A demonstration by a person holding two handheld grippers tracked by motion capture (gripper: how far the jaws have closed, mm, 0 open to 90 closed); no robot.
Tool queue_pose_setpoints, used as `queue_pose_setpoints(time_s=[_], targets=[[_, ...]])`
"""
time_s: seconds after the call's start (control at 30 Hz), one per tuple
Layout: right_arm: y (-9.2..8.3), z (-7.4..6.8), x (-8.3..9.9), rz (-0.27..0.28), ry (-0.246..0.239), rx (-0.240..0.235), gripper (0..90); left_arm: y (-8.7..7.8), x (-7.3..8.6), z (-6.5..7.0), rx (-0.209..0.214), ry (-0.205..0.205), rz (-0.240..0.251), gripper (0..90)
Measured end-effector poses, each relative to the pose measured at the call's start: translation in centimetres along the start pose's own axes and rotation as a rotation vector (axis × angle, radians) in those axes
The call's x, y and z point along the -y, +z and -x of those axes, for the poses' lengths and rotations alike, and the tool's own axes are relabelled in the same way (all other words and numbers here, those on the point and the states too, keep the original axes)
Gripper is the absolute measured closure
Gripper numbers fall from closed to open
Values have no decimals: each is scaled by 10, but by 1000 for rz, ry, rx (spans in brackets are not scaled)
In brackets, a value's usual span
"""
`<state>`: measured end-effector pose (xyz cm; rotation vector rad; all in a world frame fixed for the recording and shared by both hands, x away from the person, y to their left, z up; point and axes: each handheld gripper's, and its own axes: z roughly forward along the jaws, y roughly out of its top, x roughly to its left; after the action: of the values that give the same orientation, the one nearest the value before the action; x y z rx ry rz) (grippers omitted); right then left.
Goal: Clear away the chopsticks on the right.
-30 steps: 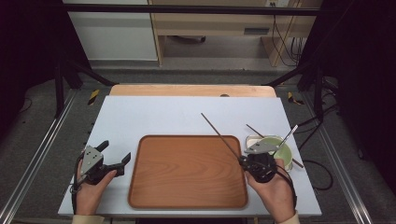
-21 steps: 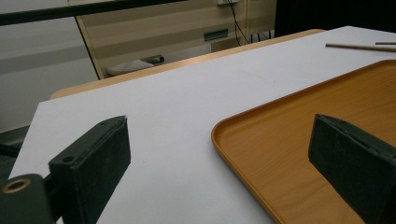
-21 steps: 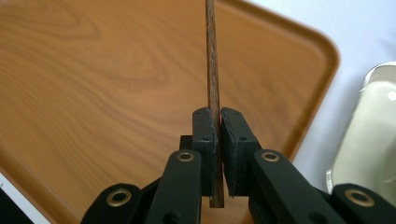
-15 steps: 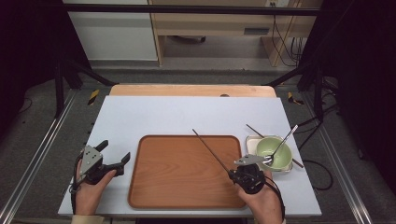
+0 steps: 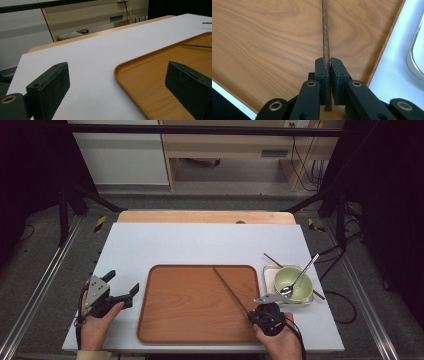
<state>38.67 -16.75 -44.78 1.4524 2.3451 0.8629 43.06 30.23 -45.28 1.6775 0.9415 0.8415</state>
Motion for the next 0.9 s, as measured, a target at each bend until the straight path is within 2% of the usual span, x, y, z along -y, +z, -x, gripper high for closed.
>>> queue_pose_setpoints(time_s=[0.23,0.7,0.9], targets=[[4,1,3,-12,18,-2,848,1,0,1,3,1,-3,54],[10,-2,5,-23,18,-11,846,1,0,1,5,3,-2,54],[10,-3,5,-33,37,-19,845,1,-1,1,5,4,0,54]])
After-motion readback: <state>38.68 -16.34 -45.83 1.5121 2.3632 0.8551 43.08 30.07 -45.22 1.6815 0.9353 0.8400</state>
